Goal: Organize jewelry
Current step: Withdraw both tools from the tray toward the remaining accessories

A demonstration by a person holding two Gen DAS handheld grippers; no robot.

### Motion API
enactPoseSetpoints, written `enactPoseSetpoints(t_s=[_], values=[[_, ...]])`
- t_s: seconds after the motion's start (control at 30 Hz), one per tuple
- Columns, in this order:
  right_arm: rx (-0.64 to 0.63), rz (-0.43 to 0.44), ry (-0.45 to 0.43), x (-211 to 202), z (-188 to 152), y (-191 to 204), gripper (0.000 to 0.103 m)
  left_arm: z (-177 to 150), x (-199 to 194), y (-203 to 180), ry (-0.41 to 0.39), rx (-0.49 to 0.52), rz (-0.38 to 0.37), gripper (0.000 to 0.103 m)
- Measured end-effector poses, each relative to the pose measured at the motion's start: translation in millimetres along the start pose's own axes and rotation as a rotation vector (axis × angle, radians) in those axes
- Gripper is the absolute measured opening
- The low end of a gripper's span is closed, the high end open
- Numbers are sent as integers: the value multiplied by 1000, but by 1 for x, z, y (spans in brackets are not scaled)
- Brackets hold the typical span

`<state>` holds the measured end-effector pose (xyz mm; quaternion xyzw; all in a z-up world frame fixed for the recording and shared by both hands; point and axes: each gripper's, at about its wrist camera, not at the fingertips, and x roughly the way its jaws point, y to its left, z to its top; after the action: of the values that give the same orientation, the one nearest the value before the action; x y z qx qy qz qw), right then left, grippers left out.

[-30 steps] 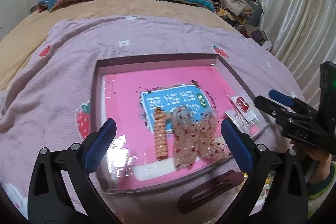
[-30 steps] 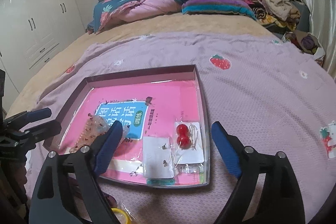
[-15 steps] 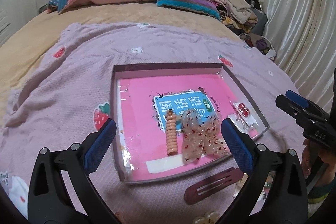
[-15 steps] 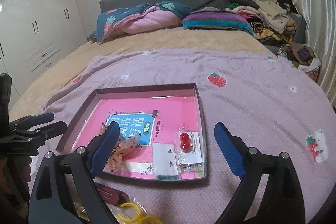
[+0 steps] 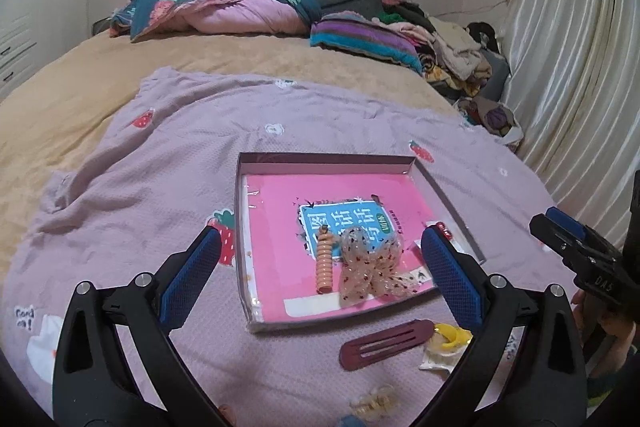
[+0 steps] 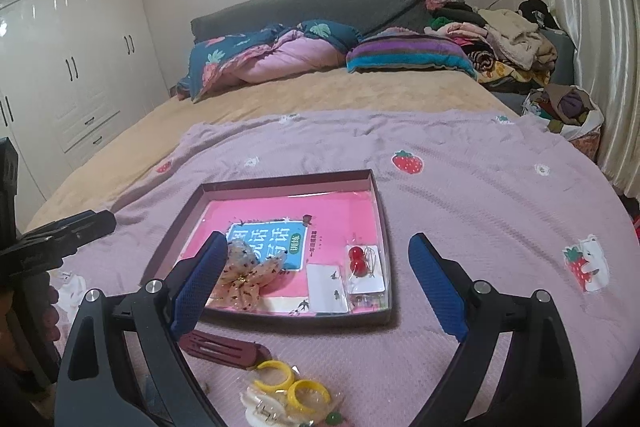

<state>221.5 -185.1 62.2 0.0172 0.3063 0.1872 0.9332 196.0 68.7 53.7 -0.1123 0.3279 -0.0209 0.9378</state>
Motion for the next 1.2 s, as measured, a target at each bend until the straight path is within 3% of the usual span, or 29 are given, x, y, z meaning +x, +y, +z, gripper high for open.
enactPoseSetpoints(t_s=[0.6, 1.2], values=[[-15, -31, -58, -63, -14, 0, 96, -18, -52, -11, -29, -5, -11, 93], [-7, -23, -28, -84, -35, -8, 97, -49, -61, -24, 16, 44, 5, 93]])
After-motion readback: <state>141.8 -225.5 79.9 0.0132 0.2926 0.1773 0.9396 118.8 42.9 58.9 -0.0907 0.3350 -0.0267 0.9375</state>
